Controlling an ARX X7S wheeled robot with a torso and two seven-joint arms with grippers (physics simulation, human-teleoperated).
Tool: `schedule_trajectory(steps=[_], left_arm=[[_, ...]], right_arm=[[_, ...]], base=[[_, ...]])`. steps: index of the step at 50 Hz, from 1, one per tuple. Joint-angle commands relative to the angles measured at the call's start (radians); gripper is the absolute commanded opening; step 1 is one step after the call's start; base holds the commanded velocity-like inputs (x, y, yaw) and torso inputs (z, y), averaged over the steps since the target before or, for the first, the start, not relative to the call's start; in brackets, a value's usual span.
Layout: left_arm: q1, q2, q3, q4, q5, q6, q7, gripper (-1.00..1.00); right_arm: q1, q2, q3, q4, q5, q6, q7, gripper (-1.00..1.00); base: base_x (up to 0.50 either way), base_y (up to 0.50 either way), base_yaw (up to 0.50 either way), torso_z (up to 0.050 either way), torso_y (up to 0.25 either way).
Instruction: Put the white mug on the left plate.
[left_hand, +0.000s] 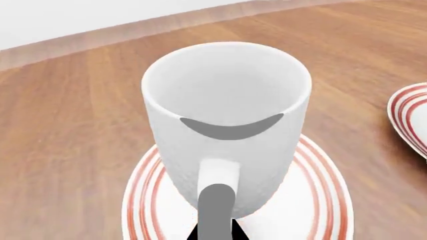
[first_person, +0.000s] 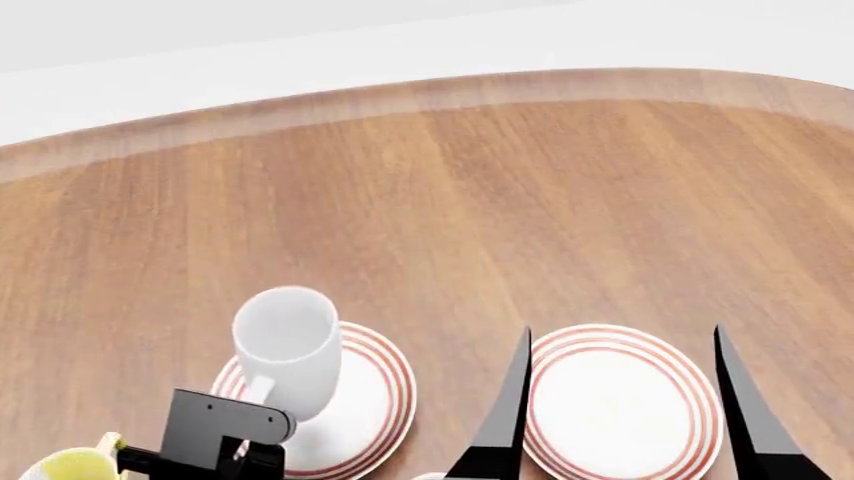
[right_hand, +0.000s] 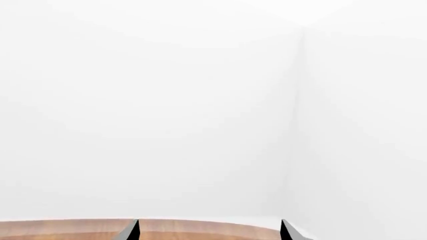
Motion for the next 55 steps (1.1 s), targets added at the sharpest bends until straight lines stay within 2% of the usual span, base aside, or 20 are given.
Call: schedule_trajectory(steps=[1, 3, 9, 13, 20, 37, 39, 41, 48, 49, 55], left_arm=[[-0.065, 0.032, 0.007, -0.189, 0.004, 0.094, 0.018, -1.0], [-0.049, 0.023, 0.012, -0.141, 0.001, 0.063, 0.011, -1.0], [-0.091, 0.05, 0.02, -0.283, 0.003, 0.142, 0.029, -1.0], [-0.067, 0.038, 0.027, -0.221, -0.004, 0.103, 0.017, -1.0], [-0.099, 0.056, 0.034, -0.329, -0.009, 0.168, 0.031, -1.0], [-0.102, 0.059, 0.054, -0.369, -0.032, 0.193, 0.032, -1.0], [-0.086, 0.048, 0.059, -0.318, -0.034, 0.16, 0.022, -1.0], [-0.111, 0.062, 0.059, -0.391, -0.034, 0.203, 0.033, -1.0], [-0.117, 0.064, 0.07, -0.411, -0.043, 0.206, 0.031, -1.0], [-0.115, 0.062, 0.072, -0.402, -0.044, 0.2, 0.03, 1.0], [-0.101, 0.047, 0.079, -0.337, -0.057, 0.156, 0.019, 1.0]], right_arm=[[0.003, 0.0, 0.002, 0.0, 0.003, 0.004, -0.001, 1.0], [0.002, 0.0, 0.003, 0.0, 0.004, 0.004, -0.001, 1.0], [0.003, 0.0, 0.003, 0.0, 0.005, 0.007, -0.001, 1.0], [0.004, 0.0, 0.004, 0.0, 0.005, 0.009, -0.002, 1.0], [0.008, 0.0, 0.001, 0.0, 0.005, 0.016, -0.001, 1.0], [0.007, 0.0, -0.005, 0.0, 0.003, 0.018, 0.0, 1.0], [0.009, 0.0, -0.007, 0.0, 0.001, 0.02, 0.0, 1.0], [0.011, 0.0, -0.007, 0.0, 0.001, 0.021, 0.001, 1.0], [0.01, 0.0, -0.006, 0.0, 0.003, 0.022, 0.001, 1.0], [0.009, 0.0, -0.006, 0.0, 0.004, 0.022, 0.001, 1.0], [0.008, 0.0, -0.004, 0.0, 0.006, 0.021, 0.0, 1.0]], base=[[0.0, 0.0, 0.0, 0.0, 0.0], [0.0, 0.0, 0.0, 0.0, 0.0], [0.0, 0.0, 0.0, 0.0, 0.0], [0.0, 0.0, 0.0, 0.0, 0.0], [0.0, 0.0, 0.0, 0.0, 0.0], [0.0, 0.0, 0.0, 0.0, 0.001], [0.0, 0.0, 0.0, 0.0, 0.0], [0.0, 0.0, 0.0, 0.0, 0.0], [0.0, 0.0, 0.0, 0.0, 0.0], [0.0, 0.0, 0.0, 0.0, 0.0], [0.0, 0.0, 0.0, 0.0, 0.0]])
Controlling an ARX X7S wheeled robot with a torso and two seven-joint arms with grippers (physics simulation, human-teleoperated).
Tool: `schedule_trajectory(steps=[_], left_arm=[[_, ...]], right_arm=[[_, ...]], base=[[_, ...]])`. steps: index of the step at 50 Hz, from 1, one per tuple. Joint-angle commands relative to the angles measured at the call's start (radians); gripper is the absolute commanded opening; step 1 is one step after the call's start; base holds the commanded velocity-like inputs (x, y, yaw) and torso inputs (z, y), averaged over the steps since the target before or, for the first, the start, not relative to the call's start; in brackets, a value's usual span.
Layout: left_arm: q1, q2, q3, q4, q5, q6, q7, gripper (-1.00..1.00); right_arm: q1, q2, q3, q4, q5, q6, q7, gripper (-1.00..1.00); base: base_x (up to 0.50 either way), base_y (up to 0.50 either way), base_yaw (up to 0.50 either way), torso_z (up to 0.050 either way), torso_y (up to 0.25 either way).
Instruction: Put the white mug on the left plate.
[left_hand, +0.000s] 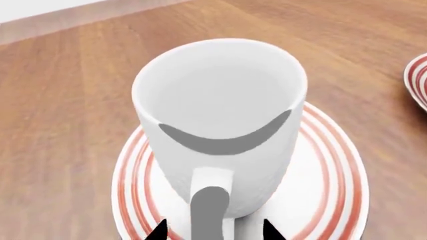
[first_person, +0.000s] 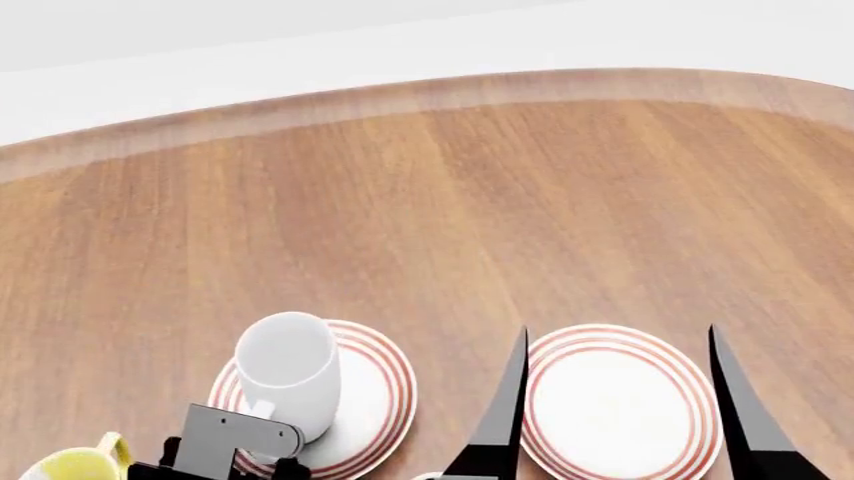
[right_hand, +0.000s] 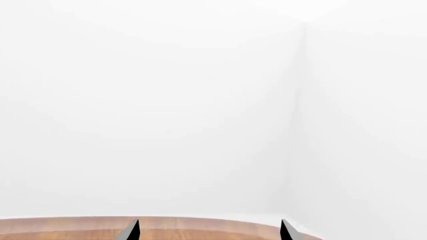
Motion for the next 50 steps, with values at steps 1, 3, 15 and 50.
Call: schedule_trajectory(steps=[1, 3, 15, 50], left_arm=[[0.005, -0.01, 0.018, 0.028, -0.022, -0.028, -0.007, 1.0], [0.004, -0.011, 0.02, 0.032, -0.025, -0.032, -0.009, 1.0], [0.052, -0.042, 0.039, 0.17, -0.042, -0.098, -0.034, 1.0], [0.326, -0.352, -0.063, 1.532, -0.304, -0.673, -0.32, 1.0]], right_arm=[[-0.001, 0.0, 0.002, 0.0, 0.002, 0.001, 0.0, 1.0], [-0.001, 0.0, 0.002, 0.0, 0.003, 0.001, 0.0, 1.0], [0.0, 0.0, 0.005, 0.0, 0.008, 0.002, 0.001, 1.0], [0.006, 0.0, -0.023, 0.0, -0.009, 0.011, 0.0, 1.0]], base=[[0.0, 0.0, 0.0, 0.0, 0.0], [0.0, 0.0, 0.0, 0.0, 0.0], [0.0, 0.0, 0.0, 0.0, 0.0], [0.0, 0.0, 0.0, 0.0, 0.0]])
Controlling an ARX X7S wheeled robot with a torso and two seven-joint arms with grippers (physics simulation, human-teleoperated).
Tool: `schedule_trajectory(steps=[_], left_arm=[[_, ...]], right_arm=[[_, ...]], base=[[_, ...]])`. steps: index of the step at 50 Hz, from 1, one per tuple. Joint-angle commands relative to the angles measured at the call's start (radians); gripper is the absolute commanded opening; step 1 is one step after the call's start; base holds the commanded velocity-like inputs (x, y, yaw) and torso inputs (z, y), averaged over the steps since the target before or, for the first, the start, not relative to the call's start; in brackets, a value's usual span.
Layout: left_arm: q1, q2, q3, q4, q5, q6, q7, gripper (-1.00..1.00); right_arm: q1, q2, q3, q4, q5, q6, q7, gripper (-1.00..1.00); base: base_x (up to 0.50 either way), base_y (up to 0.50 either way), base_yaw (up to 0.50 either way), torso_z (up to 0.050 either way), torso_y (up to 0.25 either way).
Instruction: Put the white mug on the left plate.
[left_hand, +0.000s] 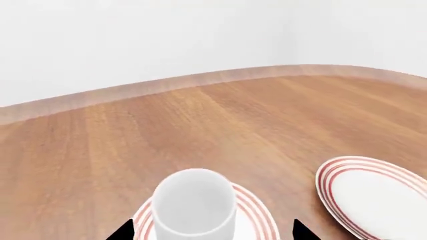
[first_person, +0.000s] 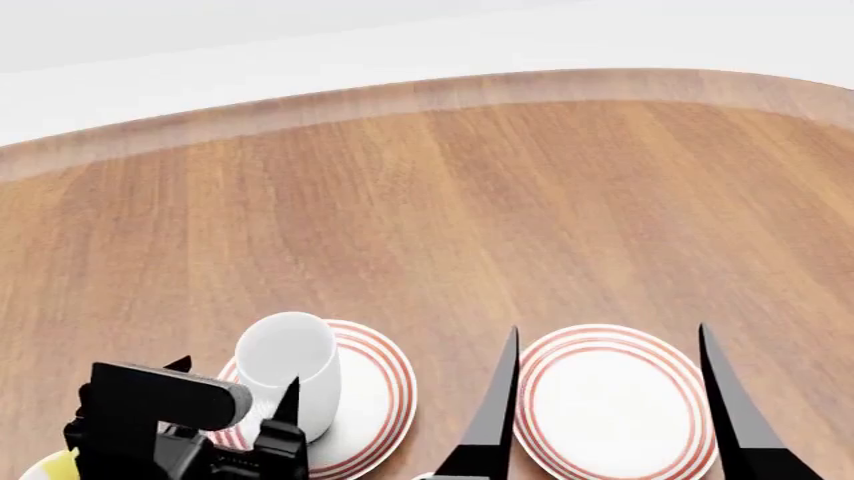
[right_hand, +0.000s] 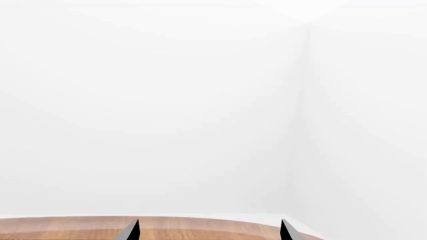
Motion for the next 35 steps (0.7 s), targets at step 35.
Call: schedule_trajectory(steps=[35], left_arm=[[0.148, -0.231, -0.244, 0.708, -0.192, -0.108, -0.205, 1.0]], right_arm=[[-0.011, 0.0, 0.022, 0.0, 0.0, 0.009, -0.005, 1.0]], base=[[0.0, 0.0, 0.0, 0.0, 0.0]])
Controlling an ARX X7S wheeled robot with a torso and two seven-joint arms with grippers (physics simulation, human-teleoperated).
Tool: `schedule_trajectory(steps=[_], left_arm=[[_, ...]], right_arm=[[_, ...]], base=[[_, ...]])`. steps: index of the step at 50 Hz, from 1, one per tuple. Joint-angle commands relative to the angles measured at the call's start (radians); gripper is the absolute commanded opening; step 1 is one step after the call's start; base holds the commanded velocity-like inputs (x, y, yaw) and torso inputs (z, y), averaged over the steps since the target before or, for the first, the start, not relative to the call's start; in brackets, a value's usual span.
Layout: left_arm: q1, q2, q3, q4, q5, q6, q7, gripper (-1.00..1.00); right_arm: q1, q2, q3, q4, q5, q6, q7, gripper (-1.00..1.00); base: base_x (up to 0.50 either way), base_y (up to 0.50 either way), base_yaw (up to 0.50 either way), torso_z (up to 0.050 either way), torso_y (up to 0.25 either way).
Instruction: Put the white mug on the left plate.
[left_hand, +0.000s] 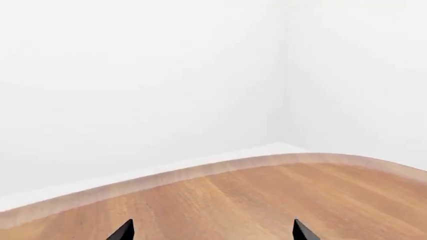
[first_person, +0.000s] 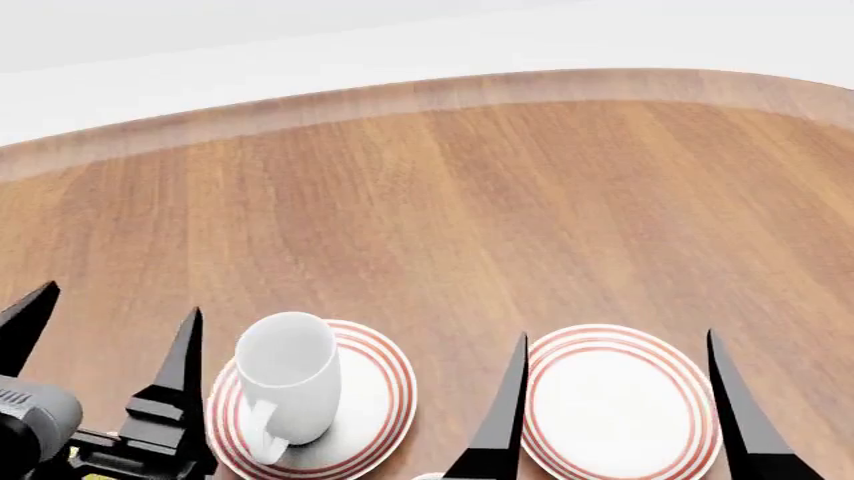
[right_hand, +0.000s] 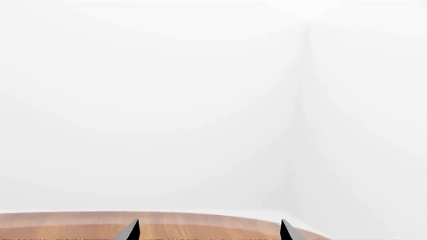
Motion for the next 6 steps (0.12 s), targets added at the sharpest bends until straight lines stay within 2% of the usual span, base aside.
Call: schedule_trajectory(steps=[1, 6], left_arm=[[0.056, -0.04, -0.069, 0.08, -0.023, 0.037, -0.016, 1.0], [0.059, -0.042, -0.071, 0.087, -0.026, 0.041, -0.017, 1.0]], right_arm=[[-0.002, 0.0, 0.004, 0.0, 0.004, 0.01, 0.001, 1.0], [0.001, 0.0, 0.003, 0.0, 0.002, 0.011, -0.001, 1.0]], base=[[0.0, 0.0, 0.0, 0.0, 0.0], [0.0, 0.0, 0.0, 0.0, 0.0]])
